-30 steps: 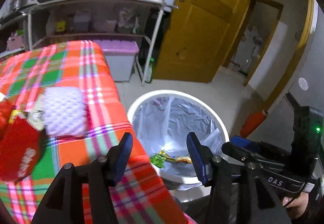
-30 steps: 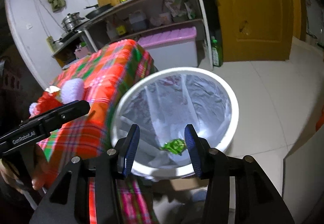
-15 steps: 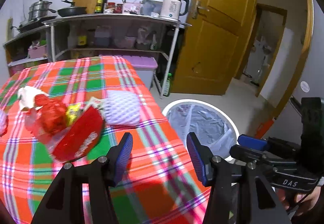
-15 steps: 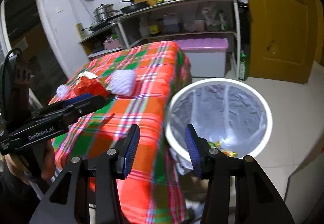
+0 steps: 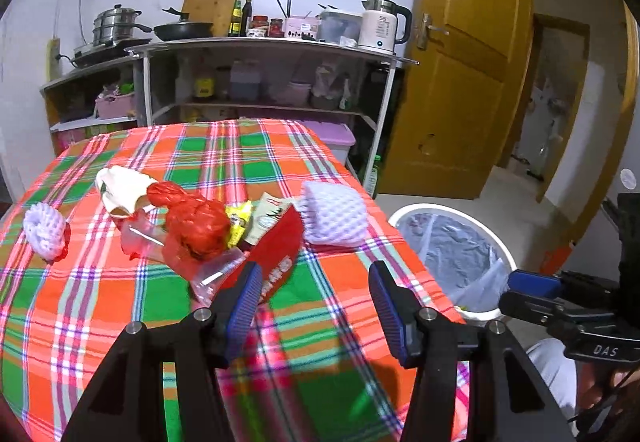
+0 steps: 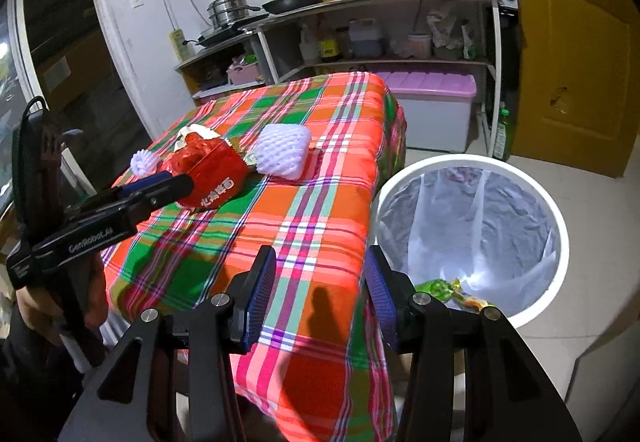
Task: Collect trash
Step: 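Move both grippers back over the table toward the remaining trash, then grasp the red packet with the left gripper while the right grasps the white foam net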
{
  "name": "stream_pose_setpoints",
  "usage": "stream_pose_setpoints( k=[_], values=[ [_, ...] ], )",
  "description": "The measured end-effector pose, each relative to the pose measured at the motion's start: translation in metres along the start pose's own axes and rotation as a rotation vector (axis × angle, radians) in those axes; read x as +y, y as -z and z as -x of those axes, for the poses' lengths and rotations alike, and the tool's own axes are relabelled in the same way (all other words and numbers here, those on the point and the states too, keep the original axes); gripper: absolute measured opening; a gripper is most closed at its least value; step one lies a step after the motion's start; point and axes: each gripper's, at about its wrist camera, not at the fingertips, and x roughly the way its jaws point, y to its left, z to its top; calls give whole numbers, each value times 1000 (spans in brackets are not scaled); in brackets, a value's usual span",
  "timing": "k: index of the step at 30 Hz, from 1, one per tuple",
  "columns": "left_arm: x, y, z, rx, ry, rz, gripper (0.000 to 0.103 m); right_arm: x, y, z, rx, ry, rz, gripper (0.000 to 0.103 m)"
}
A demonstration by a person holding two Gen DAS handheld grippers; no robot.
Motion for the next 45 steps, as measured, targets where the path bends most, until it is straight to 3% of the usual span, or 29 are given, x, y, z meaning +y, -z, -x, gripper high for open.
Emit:
stream_pose_setpoints(
  k=[9, 15, 22, 33, 39, 45],
  values=[
    [18, -14, -26, 0, -24, -19, 55, 0, -4, -12, 18, -4, 2, 47],
    [17, -14, -43, 30, 9, -55, 54, -1, -5, -21, 34, -7, -3, 47],
    [8, -8, -46, 48, 52, -85, 35, -3, -5, -27, 46, -8, -13, 47],
    [10, 5, -60, 134, 9, -78, 8, -6, -7, -31, 42, -8, -27, 47],
    [15, 6, -46, 114, 63, -18, 1, -3, -17, -35, 29, -15, -20, 47],
    [13, 6, -23, 68, 90, 11, 1, 10, -34, -50, 22, -31, 3, 47]
  ],
)
